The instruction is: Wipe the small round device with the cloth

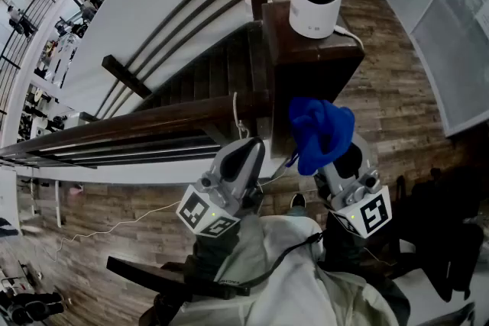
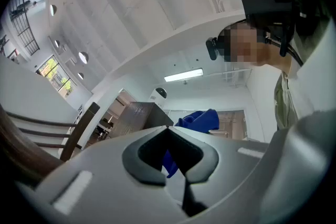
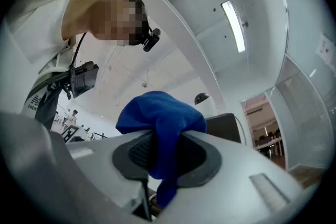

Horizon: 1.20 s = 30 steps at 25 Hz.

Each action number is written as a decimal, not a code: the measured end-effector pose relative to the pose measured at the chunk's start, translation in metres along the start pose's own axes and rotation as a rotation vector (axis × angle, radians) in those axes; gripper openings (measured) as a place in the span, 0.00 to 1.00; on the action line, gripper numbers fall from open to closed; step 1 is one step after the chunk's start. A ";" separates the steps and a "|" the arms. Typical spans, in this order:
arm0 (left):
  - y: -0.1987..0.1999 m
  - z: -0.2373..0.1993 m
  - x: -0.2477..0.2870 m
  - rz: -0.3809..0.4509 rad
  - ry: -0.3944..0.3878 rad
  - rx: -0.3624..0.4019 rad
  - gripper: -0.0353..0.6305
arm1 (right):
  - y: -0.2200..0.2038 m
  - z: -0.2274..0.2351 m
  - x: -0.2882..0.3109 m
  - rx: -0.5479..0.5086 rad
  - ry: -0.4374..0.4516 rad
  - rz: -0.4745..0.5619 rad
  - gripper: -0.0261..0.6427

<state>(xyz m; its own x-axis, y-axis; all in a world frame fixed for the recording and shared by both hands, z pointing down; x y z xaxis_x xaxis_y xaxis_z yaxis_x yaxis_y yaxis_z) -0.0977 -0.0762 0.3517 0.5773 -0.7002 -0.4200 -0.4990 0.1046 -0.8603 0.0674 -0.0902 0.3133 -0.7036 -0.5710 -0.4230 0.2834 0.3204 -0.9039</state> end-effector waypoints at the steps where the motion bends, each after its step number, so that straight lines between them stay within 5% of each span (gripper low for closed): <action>1: 0.002 0.000 -0.001 -0.003 -0.008 -0.003 0.04 | 0.001 -0.003 0.001 -0.003 -0.005 0.001 0.17; 16: 0.009 -0.004 0.003 -0.043 -0.137 -0.057 0.04 | 0.013 -0.022 -0.009 -0.050 -0.132 0.017 0.17; 30: 0.009 0.002 0.007 -0.021 -0.093 -0.044 0.04 | 0.023 -0.010 -0.015 -0.084 -0.108 0.018 0.17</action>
<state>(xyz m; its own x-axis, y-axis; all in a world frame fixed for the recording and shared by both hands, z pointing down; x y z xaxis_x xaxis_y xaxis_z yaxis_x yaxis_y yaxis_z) -0.0970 -0.0789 0.3408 0.6447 -0.6331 -0.4285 -0.5126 0.0578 -0.8567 0.0776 -0.0667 0.2996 -0.6230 -0.6413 -0.4478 0.2366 0.3912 -0.8894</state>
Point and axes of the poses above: the fingertips, and each gripper's own axes: x forward along the fingers, z to its right, y out of its top, the point moved 4 cm from there along -x, backward along the fingers, and after that the axes turned 1 degree about -y, right-handed, at the moved point
